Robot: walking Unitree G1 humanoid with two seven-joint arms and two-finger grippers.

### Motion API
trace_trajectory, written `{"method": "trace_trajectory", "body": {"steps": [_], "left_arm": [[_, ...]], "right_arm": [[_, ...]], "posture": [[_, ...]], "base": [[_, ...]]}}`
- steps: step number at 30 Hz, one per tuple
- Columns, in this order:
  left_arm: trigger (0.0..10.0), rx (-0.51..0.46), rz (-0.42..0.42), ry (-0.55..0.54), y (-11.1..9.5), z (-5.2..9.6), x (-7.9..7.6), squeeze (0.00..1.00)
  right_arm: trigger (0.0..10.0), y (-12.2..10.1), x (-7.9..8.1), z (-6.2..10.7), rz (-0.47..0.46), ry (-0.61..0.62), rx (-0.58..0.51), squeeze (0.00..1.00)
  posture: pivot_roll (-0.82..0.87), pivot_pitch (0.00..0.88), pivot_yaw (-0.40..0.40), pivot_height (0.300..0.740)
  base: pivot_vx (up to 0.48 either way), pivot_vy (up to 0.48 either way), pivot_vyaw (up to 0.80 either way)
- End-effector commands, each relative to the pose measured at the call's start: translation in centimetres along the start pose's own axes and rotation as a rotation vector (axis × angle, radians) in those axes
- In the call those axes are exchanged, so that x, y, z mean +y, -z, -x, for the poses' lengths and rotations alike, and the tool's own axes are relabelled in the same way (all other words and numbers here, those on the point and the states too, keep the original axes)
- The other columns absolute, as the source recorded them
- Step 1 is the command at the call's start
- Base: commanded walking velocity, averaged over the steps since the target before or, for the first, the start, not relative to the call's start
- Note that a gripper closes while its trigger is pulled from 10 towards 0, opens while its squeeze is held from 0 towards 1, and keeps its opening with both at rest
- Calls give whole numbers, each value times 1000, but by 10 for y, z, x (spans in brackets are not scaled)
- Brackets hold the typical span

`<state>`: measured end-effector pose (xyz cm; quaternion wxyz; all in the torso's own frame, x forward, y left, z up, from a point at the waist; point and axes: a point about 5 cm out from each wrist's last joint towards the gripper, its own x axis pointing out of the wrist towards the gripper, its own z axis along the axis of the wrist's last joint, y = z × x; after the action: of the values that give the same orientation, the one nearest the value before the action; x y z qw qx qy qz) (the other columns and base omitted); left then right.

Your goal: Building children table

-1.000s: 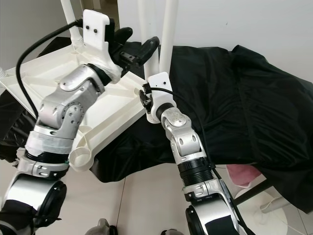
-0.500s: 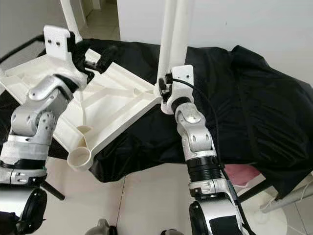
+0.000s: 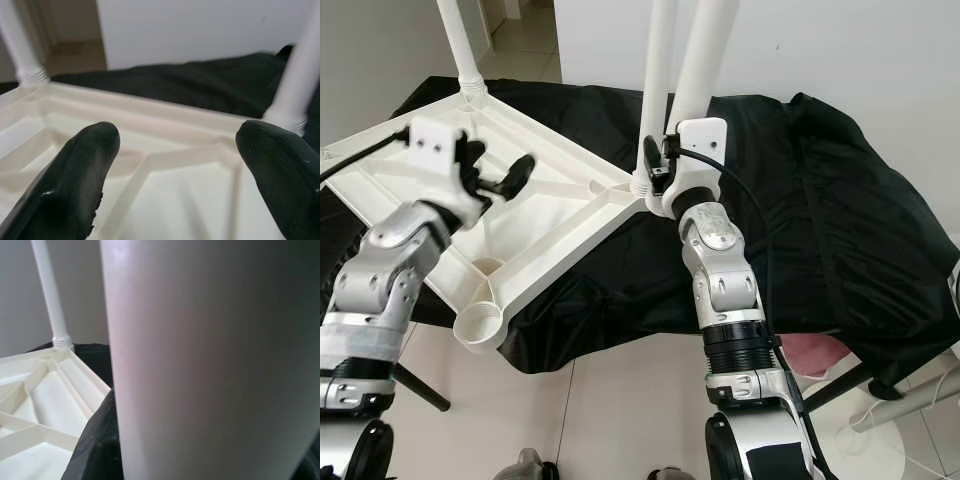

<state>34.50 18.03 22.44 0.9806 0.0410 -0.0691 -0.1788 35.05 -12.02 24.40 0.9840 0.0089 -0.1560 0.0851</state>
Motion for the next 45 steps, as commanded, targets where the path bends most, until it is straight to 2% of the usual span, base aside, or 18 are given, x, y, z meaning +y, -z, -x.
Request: {"method": "trace_trajectory", "body": {"steps": [1, 5, 8, 10, 13, 17, 19, 21, 25, 36, 40, 42, 44, 45], "left_arm": [[10000, 29, -56, -58, 7, 7, 10, 0], [10000, 50, -67, -64, 12, 12, 13, 0], [10000, 118, -89, -50, 24, 21, 16, 0], [10000, 118, -89, -50, 24, 21, 16, 0], [10000, 222, -109, -78, 41, 35, 28, 0], [10000, 242, -123, -76, 44, 39, 30, 0], [10000, 277, -177, -44, 48, 48, 34, 0], [10000, 291, -192, -24, 49, 51, 35, 0], [10000, 354, -280, 17, 55, 62, 42, 0], [10000, 405, -349, 69, 54, 71, 47, 0], [10000, 437, -402, 106, 53, 75, 48, 0], [10000, 448, -412, 145, 53, 78, 45, 0], [10000, 485, -404, 242, 56, 85, 38, 0], [10000, 485, -404, 242, 56, 85, 38, 0]], "right_arm": [[10000, -6, -2, 1, 1, 7, -35, 0], [10000, -6, -2, 1, -3, 9, -36, 0], [10000, -5, -2, 1, -1, 7, -36, 0], [10000, -5, -2, 1, -1, 7, -36, 0], [10000, -5, -2, 2, -4, 9, -36, 0], [10000, -5, -2, 2, -6, 9, -35, 0], [10000, -3, -2, 3, -5, 9, -31, 0], [10000, -3, -2, 3, -4, 9, -30, 0], [10000, -2, -2, 4, -4, 12, -26, 0], [10000, -1, -2, 5, -2, 19, -25, 0], [10000, -1, -3, 6, -2, 21, -24, 0], [10000, -1, -3, 6, -1, 22, -23, 0], [10000, -1, -4, 6, 1, 20, -22, 0], [10000, -1, -4, 6, 1, 20, -22, 0]], "posture": [[-2, 73, -15, 740], [1, 73, -15, 740], [5, 77, -15, 740], [5, 77, -15, 740], [8, 82, -14, 740], [9, 85, -13, 740], [12, 89, -14, 740], [12, 90, -13, 740], [14, 97, -11, 740], [14, 99, -7, 740], [12, 98, -6, 740], [10, 96, -9, 740], [10, 96, -12, 740], [10, 96, -12, 740]], "base": [[0, 0, 0], [0, 0, 0], [0, 0, 0], [0, 0, 0], [0, 0, 0], [0, 0, 0], [0, 0, 0], [0, 0, 0], [0, 0, 0], [0, 0, 0], [0, 0, 0], [0, 0, 0], [0, 0, 0], [0, 0, 0]]}}
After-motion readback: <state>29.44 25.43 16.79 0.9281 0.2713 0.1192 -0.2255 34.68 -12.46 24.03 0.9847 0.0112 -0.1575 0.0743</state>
